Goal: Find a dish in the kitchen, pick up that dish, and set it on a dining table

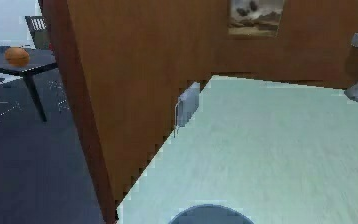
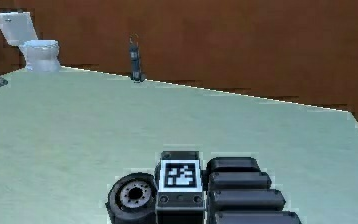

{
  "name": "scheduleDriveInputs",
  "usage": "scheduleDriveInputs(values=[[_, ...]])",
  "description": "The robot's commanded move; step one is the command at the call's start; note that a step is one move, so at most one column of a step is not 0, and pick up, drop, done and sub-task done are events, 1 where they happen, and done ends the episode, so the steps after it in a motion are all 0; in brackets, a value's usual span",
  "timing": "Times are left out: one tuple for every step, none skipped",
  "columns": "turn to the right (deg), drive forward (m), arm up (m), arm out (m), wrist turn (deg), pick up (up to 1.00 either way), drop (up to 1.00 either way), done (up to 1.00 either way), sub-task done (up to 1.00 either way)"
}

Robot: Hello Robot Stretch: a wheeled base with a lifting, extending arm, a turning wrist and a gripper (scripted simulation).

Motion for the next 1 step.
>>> scheduleDriveInputs(values=[[0.0,0.05,0.00,0.00,0.0,0.00,0.00,0.00,0.00]])
